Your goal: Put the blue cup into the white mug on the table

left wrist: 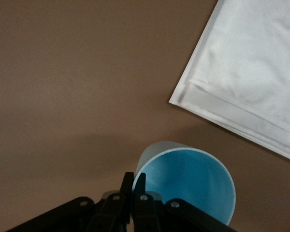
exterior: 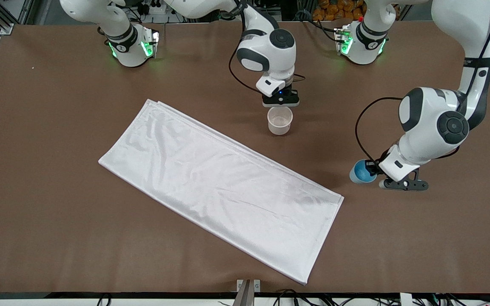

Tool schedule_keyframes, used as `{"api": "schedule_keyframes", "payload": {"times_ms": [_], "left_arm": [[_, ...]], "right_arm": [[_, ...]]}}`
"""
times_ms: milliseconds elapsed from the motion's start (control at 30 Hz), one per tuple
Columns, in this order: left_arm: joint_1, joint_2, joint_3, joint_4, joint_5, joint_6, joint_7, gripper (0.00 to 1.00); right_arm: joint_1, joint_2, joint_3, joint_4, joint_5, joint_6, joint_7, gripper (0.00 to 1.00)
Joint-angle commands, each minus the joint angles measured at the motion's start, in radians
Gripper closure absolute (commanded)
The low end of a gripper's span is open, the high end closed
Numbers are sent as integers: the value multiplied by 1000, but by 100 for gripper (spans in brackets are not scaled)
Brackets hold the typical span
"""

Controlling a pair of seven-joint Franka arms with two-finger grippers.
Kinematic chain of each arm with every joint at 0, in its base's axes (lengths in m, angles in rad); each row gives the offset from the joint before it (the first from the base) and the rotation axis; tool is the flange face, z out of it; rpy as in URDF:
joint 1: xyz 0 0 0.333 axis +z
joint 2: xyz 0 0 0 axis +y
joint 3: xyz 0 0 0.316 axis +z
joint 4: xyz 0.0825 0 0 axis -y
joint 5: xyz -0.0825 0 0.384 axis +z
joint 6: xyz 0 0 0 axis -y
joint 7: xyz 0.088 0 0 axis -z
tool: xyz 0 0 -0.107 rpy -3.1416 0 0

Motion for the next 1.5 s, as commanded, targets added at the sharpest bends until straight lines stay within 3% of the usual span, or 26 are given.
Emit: {"api": "schedule_keyframes", "payload": {"times_ms": [0,100,133,200,233,267,467,733,933,1100,1233,1467], "left_arm": [[-3,-57,-6,-67,47,7,3,100],[-3,-65,-6,-78,49,7,3,100],[-3,-66,-6,-83,49,8,3,100],[-3,-71,-6,-89,49,8,4,100],[-3,-75,-6,-97,49,8,4,100],[-3,-79,-6,-103,49,10,4,100],[-3,-97,-8,-132,49,14,4,100],[-14,-149,-14,-184,49,13,-19,100],[-12,-191,-66,-219,47,8,-111,100],[-14,-197,-132,-219,49,-7,-238,100],[-14,-192,-236,-219,47,-19,-400,100],[-15,-184,-361,-218,47,-79,-542,100]], "right_arm": [[19,54,-22,72,-30,8,12,100],[21,63,-27,72,-52,49,12,98],[21,66,-28,72,-55,57,12,92],[21,68,-31,74,-55,62,17,61],[19,68,-34,72,-55,60,17,37],[22,66,-34,72,-56,59,18,0],[27,25,-34,72,-39,30,17,0],[16,-92,-33,71,-10,-127,11,0],[9,-199,-36,62,8,-254,-28,0],[-57,-284,-45,62,91,-407,-225,0],[-102,-353,-77,62,106,-495,-313,0],[-267,-465,-73,43,114,-575,-486,0]]}}
